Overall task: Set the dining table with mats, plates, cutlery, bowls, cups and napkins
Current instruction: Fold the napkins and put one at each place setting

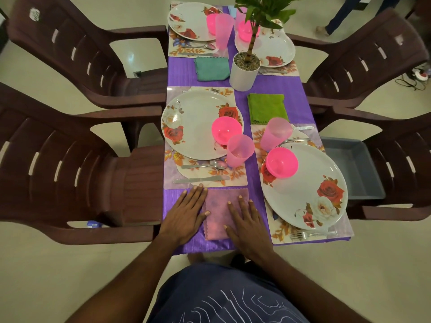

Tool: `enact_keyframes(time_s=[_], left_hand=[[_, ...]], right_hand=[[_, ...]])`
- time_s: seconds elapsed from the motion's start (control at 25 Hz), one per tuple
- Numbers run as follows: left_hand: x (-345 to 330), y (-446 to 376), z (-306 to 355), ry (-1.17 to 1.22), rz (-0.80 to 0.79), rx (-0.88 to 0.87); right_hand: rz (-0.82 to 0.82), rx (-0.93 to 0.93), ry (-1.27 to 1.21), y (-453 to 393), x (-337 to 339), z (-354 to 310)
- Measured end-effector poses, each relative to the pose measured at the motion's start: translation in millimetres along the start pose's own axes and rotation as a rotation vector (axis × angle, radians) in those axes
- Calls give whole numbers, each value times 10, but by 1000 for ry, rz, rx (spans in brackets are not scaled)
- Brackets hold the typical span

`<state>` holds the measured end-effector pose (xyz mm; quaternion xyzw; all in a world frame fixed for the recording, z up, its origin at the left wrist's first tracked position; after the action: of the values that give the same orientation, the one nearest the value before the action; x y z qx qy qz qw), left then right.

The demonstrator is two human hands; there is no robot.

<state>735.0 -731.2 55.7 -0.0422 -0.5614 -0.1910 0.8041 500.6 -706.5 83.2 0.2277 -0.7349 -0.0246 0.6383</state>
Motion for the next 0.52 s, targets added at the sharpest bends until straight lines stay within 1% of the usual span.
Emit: enact_keyframes(time_s=[0.32,0.44,0.52], left_hand=[[158,-195,-185,13,77,172],[283,-374,-224,-14,118,184],[324,-483,-265,-26,114,186]], right_hand=[[-24,-12,12,-14,7,-5],[-27,-13,15,-15,12,-6],[-33,-17,13,-15,9,-6]])
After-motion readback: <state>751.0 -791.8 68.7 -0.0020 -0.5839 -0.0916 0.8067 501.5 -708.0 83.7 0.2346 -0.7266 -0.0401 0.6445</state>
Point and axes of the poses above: each hand's wrist, its own y-axis away from the middle knuckle, its own x-axis out of the back of the hand, z = x × y, the point moved 2 cm from there along -y, towards the middle knuckle, and after that the axes turned 4 degrees about z, right-handed, at the moved point
